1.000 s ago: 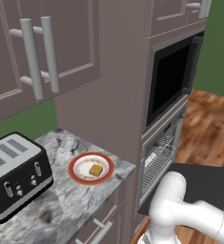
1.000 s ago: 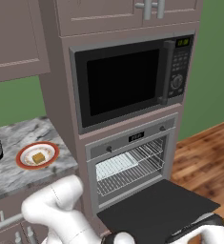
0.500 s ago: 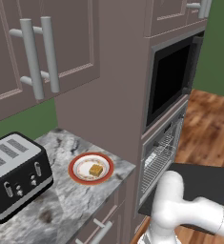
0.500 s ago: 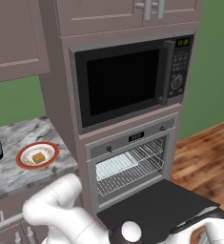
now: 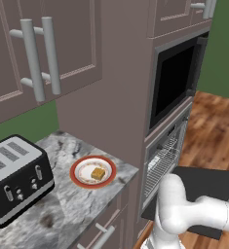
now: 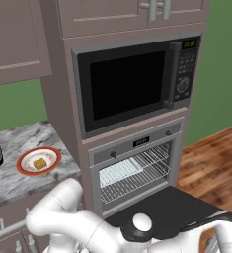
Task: Take the baked cake out of the oven and place it on the plate for cooling. Then close the oven door.
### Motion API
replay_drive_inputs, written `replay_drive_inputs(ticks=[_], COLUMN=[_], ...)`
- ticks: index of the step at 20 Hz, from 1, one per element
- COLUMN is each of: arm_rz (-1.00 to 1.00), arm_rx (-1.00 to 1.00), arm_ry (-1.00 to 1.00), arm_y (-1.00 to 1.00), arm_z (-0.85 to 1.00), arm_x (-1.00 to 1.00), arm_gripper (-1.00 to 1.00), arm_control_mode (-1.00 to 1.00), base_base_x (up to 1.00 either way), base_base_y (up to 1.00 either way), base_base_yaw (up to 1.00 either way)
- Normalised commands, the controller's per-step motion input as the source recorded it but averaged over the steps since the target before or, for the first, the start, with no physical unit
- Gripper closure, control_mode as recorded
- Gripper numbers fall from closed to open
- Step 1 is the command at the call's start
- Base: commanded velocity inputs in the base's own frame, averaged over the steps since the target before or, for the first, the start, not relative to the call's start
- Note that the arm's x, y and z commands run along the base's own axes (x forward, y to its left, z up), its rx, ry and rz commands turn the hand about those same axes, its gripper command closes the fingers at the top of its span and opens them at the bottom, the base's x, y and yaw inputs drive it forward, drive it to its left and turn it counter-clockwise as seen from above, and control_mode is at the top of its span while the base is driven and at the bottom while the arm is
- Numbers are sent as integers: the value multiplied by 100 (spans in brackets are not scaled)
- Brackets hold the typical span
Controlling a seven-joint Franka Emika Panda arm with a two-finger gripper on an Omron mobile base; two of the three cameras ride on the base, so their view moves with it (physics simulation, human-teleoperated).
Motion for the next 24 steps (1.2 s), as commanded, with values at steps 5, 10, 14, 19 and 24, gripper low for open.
replay_drive_inputs(ticks=[5, 10, 14, 19, 24], arm_rz=[0, 0, 0, 0, 0], arm_rx=[6, 1, 0, 0, 3], arm_ry=[-12, -2, 0, -3, -12], arm_y=[-3, 0, 5, 2, 0], arm_z=[-44, -86, -99, -100, -97], arm_x=[5, 25, 32, 23, 15], arm_gripper=[100, 100, 100, 100, 100], arm_control_mode=[-100, -100, -100, -100, -100], base_base_x=[0, 0, 0, 0, 0], base_base_y=[0, 0, 0, 0, 0], base_base_yaw=[0, 0, 0, 0, 0])
